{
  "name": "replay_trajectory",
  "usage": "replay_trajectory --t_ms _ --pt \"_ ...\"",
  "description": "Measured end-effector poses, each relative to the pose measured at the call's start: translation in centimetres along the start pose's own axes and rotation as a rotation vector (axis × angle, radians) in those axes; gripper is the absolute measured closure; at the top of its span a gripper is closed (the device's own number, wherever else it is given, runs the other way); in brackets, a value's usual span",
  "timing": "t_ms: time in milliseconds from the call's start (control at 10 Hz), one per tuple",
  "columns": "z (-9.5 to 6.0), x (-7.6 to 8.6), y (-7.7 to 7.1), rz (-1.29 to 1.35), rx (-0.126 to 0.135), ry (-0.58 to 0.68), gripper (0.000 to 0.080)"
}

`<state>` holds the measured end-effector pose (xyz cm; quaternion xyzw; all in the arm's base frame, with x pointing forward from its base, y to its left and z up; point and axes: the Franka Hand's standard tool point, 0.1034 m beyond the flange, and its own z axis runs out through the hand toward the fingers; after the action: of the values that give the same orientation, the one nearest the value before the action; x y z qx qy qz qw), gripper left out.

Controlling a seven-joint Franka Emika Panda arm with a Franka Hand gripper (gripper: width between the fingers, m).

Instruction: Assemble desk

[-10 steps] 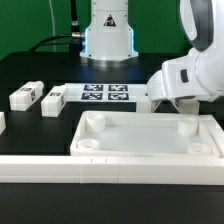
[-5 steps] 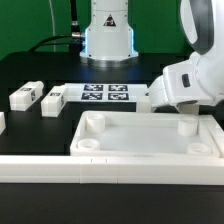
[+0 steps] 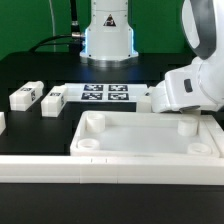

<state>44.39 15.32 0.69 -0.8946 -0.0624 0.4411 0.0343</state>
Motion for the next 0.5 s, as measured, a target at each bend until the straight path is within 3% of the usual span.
replay_trajectory --t_ms 100,200,300,500 --pt "0.01 0.02 -0.16 -0.001 -0.002 0.0 0.0402" --pt "0.04 0.04 -0.31 -0.003 -0.005 0.0 0.0402" --pt "0.05 0.04 -0.41 -0.005 -0.006 0.0 0.0511" --pt "0.05 0.04 -0.42 -0.007 -0.006 0.0 0.0511"
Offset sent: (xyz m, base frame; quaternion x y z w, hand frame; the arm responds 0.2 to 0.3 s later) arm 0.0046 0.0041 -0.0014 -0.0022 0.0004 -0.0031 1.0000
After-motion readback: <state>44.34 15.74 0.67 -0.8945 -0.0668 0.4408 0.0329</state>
